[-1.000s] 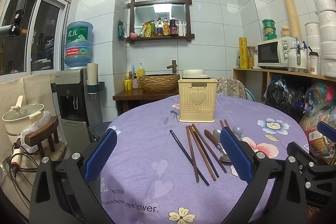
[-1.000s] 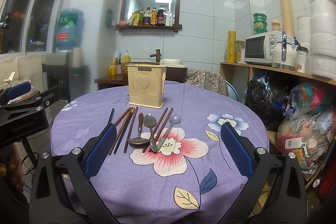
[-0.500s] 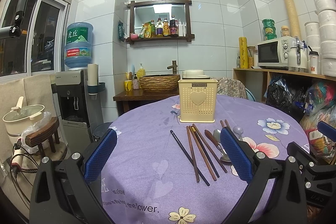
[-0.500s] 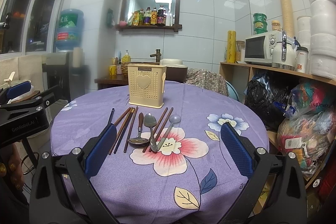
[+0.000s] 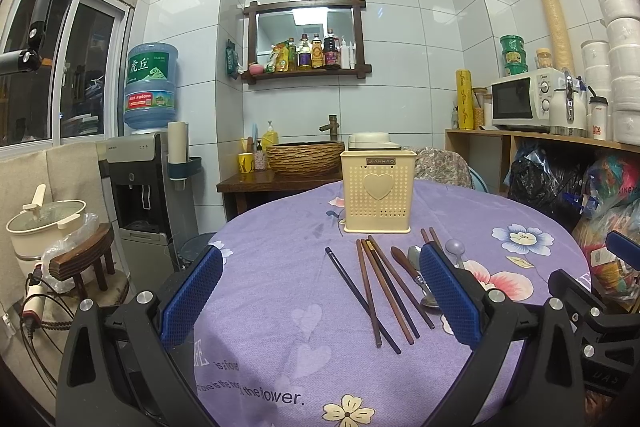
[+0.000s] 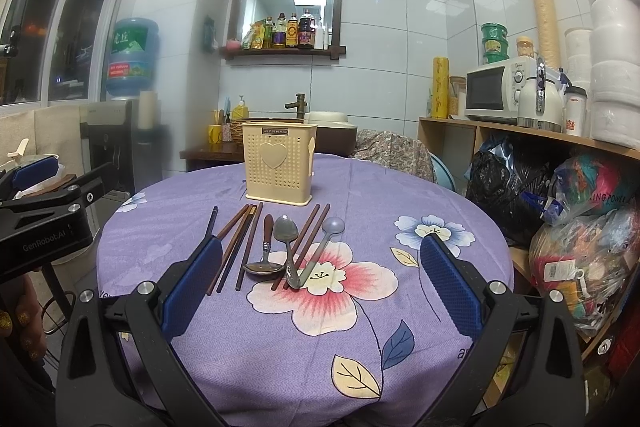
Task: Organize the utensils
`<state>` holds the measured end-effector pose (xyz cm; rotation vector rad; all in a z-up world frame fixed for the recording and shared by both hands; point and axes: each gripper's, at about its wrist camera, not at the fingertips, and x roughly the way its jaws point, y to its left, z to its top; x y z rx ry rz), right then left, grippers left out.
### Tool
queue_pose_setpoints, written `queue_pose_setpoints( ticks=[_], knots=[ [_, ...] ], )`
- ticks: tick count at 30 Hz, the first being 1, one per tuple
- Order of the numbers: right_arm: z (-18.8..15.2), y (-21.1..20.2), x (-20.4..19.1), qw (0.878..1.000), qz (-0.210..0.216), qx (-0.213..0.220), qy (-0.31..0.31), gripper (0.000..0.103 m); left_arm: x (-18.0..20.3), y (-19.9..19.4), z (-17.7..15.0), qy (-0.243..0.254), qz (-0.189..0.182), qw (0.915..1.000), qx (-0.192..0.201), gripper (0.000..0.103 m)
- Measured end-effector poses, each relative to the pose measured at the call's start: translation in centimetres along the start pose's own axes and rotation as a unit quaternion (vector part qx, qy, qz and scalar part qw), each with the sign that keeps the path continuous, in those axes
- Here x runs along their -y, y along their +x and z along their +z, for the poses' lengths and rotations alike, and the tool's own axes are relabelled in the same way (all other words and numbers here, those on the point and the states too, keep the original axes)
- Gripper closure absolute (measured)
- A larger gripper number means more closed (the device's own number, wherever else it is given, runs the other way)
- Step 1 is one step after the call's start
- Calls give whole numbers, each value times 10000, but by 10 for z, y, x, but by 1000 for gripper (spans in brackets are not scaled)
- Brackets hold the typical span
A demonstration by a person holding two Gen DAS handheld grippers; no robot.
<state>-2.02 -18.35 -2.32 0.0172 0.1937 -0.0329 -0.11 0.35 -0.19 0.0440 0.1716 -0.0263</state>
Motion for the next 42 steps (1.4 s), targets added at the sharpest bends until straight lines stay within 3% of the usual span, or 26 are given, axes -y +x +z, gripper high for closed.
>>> queue_pose_setpoints(
  ticks=[9,14,17,19,25,31,37,40,42],
  knots=[
    [0,18,5,9995,7,-286,-127,5,-13,17,-6,65,-55,9999,-137,5],
    [-3,41,16,9978,-79,-652,-126,5,-25,45,-8,-42,-4,9969,-782,5],
    [-2,57,20,9954,-180,-893,-296,5,-42,70,-5,-318,-192,9908,-1301,5],
    [-3,67,23,9935,-239,-1044,-398,5,-47,79,-4,-346,-234,9893,-1401,5],
    [-4,98,39,9883,-216,-1476,-323,5,-47,111,-6,81,-383,9821,-1843,5],
    [0,139,47,9794,-19,-2008,-209,5,-43,150,-9,40,-957,9629,-2522,6],
    [9,182,52,9708,52,-2400,-24,5,-35,176,0,261,-930,9594,-2649,11],
    [15,197,47,9679,122,-2511,-53,10,-31,184,1,312,-1007,9582,-2660,12],
    [16,207,42,9657,185,-2590,-76,15,-28,192,1,355,-984,9568,-2711,19]
  ],
)
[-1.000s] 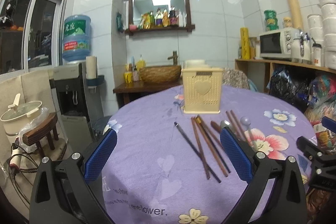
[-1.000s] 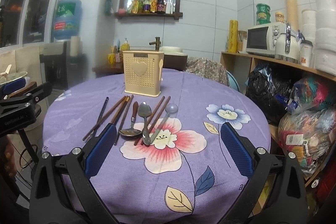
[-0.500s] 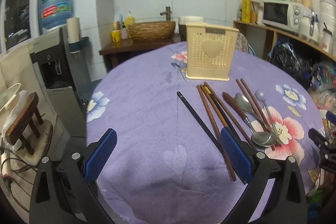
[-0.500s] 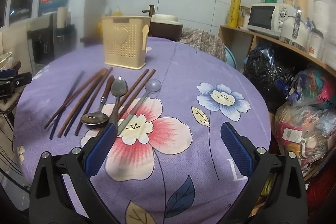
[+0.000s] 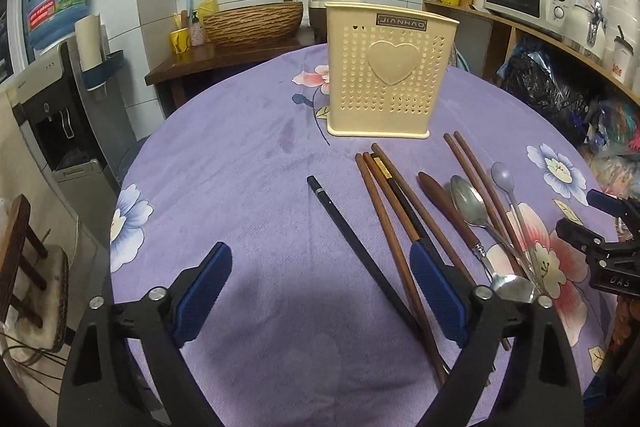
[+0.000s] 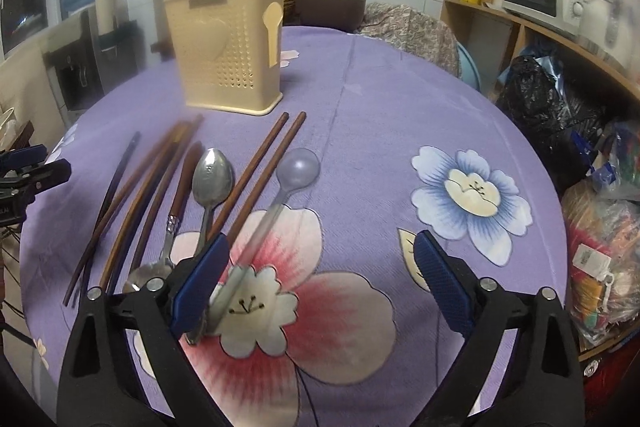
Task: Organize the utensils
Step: 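Lower both tools toward the row of utensils beside the beige caddy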
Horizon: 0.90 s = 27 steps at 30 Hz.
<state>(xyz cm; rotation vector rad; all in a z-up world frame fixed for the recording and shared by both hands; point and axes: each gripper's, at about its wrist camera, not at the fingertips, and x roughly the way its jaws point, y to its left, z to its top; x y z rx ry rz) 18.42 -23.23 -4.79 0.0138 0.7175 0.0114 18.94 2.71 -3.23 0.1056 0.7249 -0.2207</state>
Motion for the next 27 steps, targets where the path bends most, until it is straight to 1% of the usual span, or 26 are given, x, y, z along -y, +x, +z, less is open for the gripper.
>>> queue_pose_setpoints(
  ticks=[1,3,6,8,10,12,14,18,21,24,27],
  knots=[
    [3,5,-2,10000,48,-71,-9,19,0,3,1,-8,2,10000,-42,22],
    [7,14,-4,9997,143,-196,40,23,0,12,5,-58,-29,9998,-179,30],
    [11,23,-6,9992,195,-316,120,28,2,22,12,-141,-100,9992,-350,36],
    [12,24,-7,9992,217,-314,154,29,8,28,19,-118,-222,9986,-455,38],
    [13,24,-8,9991,224,-308,196,29,15,35,24,-17,-257,9982,-542,43],
    [13,22,-10,9992,242,-274,190,28,21,44,27,45,-206,9974,-693,56],
    [12,19,-10,9993,234,-242,176,29,27,52,29,44,-283,9961,-836,62],
    [11,17,-7,9992,250,-221,235,28,38,57,30,168,-266,9955,-898,66],
    [10,17,-6,9991,276,-209,231,28,44,65,29,261,-230,9938,-1059,69],
    [11,16,-5,9991,301,-178,259,28,46,70,25,233,-242,9924,-1181,72],
    [11,16,-4,9990,302,-172,277,28,47,72,23,245,-204,9923,-1199,72]
  ],
)
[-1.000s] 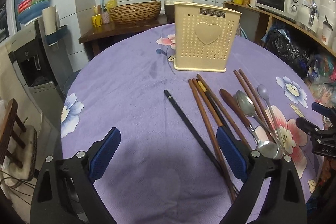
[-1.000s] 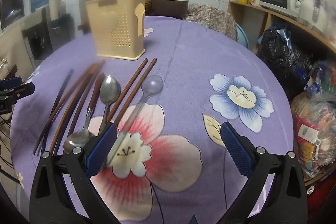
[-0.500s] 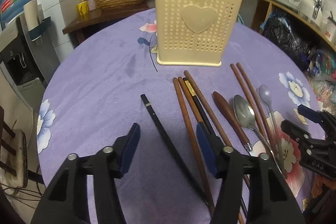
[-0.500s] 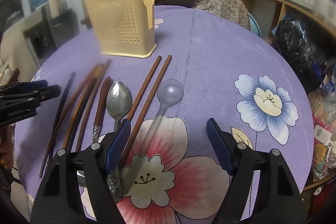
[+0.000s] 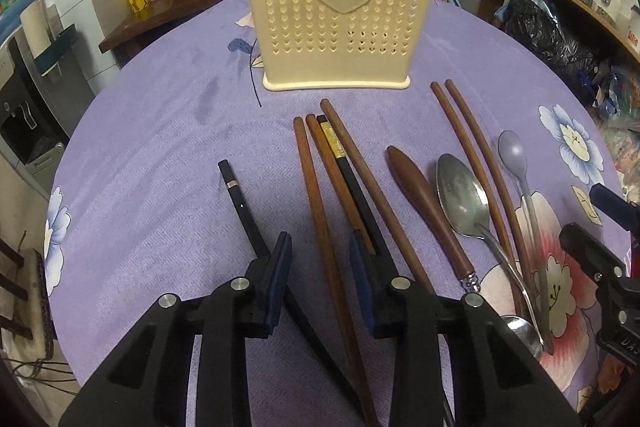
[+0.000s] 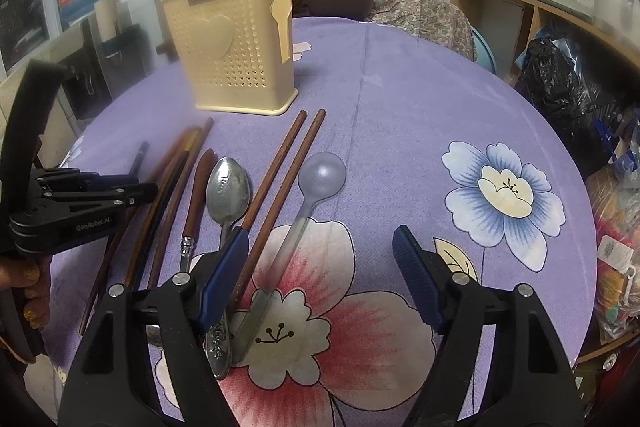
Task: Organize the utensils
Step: 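Lower both tools toward the row of utensils beside the beige caddy, then close the left tool on a brown chopstick while the right tool closes on the clear plastic spoon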
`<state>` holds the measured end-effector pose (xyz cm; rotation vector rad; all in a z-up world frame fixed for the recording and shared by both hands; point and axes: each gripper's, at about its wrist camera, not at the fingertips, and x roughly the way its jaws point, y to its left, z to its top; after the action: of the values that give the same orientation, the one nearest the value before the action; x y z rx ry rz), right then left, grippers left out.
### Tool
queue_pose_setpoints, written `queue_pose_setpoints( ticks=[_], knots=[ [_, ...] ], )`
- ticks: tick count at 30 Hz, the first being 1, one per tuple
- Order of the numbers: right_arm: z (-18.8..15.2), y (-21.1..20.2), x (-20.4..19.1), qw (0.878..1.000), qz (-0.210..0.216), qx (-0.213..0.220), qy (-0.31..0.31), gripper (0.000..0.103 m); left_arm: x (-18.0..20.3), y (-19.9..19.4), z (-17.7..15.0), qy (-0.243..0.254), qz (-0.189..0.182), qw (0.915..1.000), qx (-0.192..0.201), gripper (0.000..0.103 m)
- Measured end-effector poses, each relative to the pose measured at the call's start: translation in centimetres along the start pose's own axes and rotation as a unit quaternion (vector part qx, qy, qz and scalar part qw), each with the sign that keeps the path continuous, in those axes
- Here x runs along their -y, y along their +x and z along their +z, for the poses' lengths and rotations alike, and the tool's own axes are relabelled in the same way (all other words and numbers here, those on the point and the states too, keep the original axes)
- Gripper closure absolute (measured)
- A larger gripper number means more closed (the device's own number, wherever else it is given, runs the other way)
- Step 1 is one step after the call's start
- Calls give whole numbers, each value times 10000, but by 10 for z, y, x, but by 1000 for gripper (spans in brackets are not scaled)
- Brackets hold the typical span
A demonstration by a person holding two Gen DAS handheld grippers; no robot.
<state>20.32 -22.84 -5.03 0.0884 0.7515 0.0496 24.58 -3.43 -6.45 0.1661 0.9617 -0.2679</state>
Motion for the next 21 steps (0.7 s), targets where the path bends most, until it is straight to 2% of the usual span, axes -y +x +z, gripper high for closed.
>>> queue_pose_setpoints(
  ticks=[12,16,18,20,21],
  knots=[
    [4,7,-1,9999,69,-108,23,28,-12,20,31,-193,-6,9997,-139,79],
    [12,22,0,9991,166,-377,78,28,-12,26,40,-164,99,9997,-156,83],
    [17,33,1,9987,78,-501,110,29,-12,27,41,-180,99,9996,-170,84],
    [23,41,3,9985,-29,-536,131,33,-13,28,43,-261,58,9995,-183,84],
    [26,44,4,9983,-80,-556,150,39,-14,28,44,-292,45,9994,-186,85]
  ],
)
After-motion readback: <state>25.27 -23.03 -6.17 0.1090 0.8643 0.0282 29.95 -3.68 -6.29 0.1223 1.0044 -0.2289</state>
